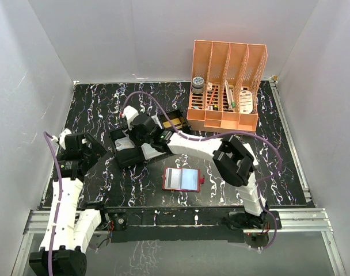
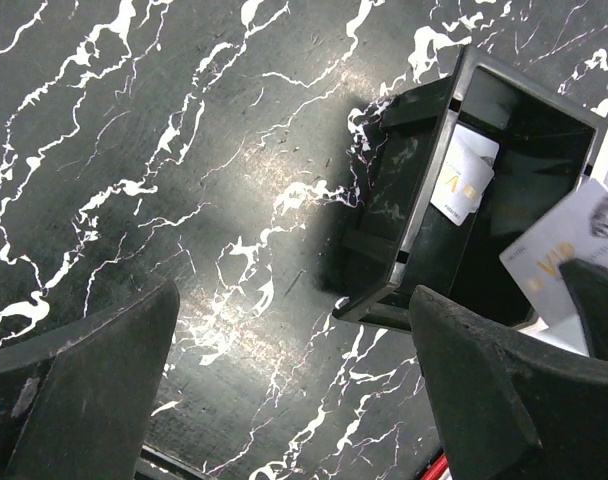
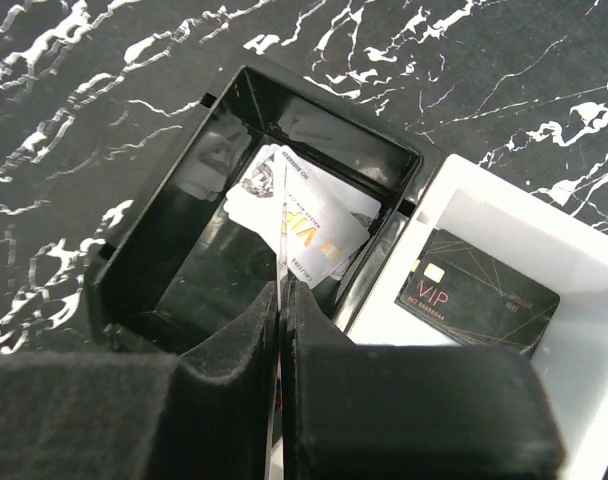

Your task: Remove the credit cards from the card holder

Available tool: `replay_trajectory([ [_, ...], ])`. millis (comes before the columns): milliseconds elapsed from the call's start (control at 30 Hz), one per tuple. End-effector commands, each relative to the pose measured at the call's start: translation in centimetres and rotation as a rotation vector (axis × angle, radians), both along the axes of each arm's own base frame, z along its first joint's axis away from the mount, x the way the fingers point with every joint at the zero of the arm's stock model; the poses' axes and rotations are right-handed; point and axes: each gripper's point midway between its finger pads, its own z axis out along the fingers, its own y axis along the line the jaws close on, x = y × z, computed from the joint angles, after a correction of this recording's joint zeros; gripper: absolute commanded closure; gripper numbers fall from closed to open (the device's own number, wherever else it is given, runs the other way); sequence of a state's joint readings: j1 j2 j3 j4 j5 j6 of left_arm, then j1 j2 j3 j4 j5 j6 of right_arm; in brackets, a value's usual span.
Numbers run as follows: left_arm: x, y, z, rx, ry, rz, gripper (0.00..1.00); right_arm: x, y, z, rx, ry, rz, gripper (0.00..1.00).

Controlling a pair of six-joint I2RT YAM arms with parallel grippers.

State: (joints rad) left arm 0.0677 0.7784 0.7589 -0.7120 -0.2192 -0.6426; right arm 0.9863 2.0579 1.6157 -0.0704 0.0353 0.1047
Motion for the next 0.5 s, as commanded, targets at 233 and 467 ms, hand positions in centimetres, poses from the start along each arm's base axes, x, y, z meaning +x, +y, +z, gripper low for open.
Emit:
replay_trajectory([
  [233, -0.4, 1.4, 1.2, 0.058, -0.055, 0.057, 0.01, 3.6, 3.5, 1.4, -0.128, -0.277, -0.007, 1.0],
  [467, -0.7, 1.8, 1.8, 0.07, -0.073, 0.082, 0.01, 4.2, 4.4, -0.5, -0.227, -0.395, 0.02, 1.0],
])
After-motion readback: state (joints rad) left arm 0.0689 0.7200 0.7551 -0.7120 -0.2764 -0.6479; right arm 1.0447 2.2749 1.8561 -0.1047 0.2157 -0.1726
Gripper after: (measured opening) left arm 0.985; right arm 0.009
